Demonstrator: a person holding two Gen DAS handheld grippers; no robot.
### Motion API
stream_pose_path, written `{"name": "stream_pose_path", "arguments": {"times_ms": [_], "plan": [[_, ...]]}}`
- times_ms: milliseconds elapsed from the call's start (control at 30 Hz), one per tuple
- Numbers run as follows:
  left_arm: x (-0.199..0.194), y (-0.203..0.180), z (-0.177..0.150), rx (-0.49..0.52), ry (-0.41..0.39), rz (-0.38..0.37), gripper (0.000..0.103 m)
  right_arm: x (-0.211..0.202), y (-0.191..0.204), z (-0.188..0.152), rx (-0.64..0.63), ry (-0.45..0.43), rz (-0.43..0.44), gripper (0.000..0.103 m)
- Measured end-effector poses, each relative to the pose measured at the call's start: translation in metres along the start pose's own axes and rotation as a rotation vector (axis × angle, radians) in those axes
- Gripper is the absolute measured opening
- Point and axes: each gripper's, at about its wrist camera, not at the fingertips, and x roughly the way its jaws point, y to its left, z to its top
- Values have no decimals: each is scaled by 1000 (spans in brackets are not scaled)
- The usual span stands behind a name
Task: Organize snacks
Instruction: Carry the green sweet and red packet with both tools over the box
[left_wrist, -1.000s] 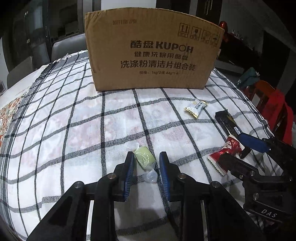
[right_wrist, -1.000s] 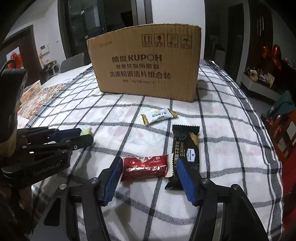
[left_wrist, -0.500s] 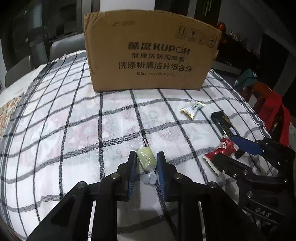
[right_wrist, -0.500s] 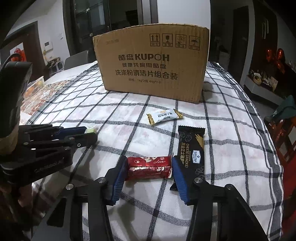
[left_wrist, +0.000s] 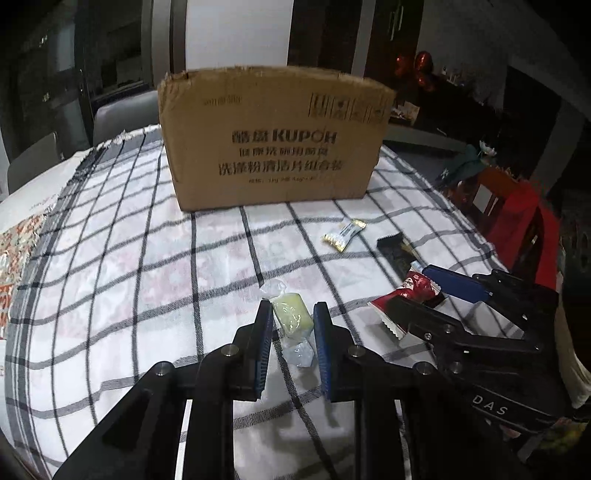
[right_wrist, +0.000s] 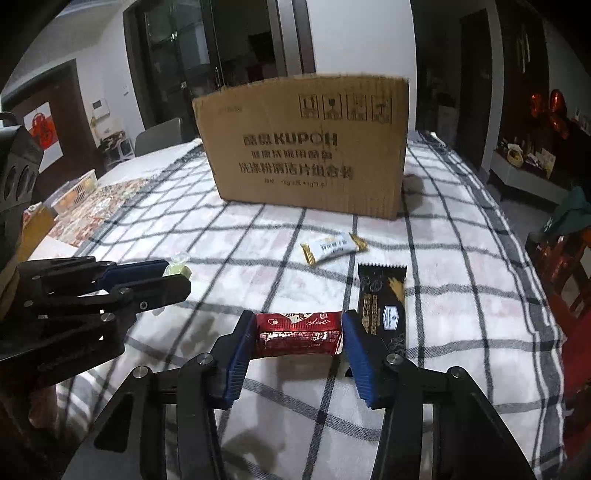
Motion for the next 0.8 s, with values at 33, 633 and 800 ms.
{"name": "stream_pose_path", "arguments": {"times_ms": [33, 633, 800], "plan": [[-5, -1, 2, 4, -14, 5, 23, -3, 1, 2, 0, -9, -1, 49], [-70, -4, 50, 51, -187, 23, 23, -65, 8, 64, -45, -234, -39, 49], [-79, 1, 74, 60, -244, 23, 23, -67, 3, 91, -29, -283, -35, 49]]}}
